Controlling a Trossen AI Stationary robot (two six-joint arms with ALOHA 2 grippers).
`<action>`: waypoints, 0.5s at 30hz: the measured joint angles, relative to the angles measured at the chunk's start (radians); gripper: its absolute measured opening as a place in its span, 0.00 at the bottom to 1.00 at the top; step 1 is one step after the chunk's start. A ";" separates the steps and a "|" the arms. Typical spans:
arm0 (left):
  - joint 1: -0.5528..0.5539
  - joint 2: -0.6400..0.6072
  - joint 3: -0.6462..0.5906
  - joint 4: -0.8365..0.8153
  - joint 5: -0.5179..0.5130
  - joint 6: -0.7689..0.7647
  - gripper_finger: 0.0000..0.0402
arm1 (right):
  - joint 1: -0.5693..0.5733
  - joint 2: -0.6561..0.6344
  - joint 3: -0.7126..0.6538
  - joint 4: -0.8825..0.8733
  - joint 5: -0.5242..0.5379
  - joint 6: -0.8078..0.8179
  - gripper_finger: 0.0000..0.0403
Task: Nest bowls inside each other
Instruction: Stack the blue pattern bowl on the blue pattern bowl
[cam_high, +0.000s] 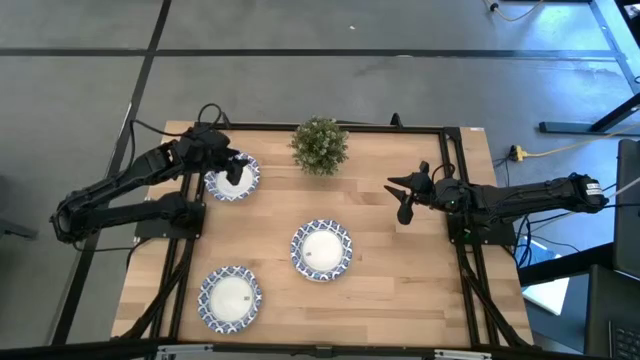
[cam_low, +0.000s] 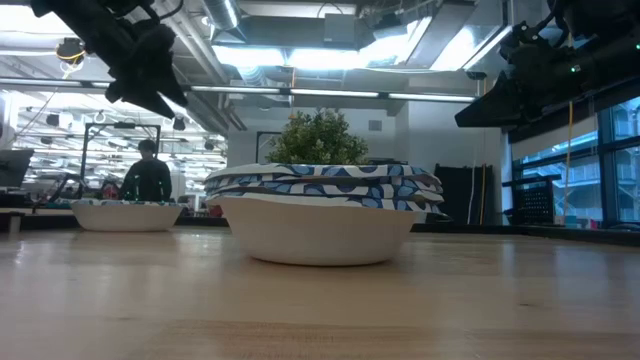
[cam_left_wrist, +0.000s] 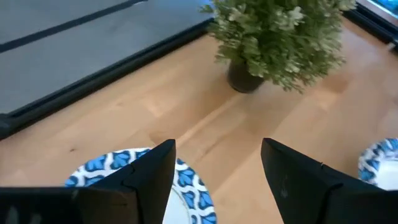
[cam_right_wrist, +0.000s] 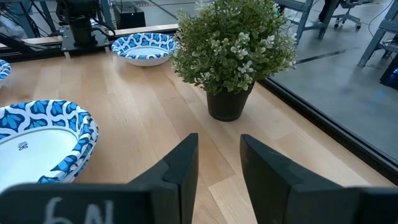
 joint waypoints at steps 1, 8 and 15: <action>0.000 0.000 0.000 -0.002 -0.004 0.002 0.58 | 0.000 0.000 0.000 0.000 0.000 0.000 0.30; 0.000 0.039 0.000 -0.166 0.043 0.014 0.58 | 0.000 0.000 0.000 0.000 0.000 -0.001 0.30; -0.040 0.171 0.000 -0.190 0.077 -0.030 0.58 | -0.012 0.000 0.000 0.000 0.000 0.002 0.30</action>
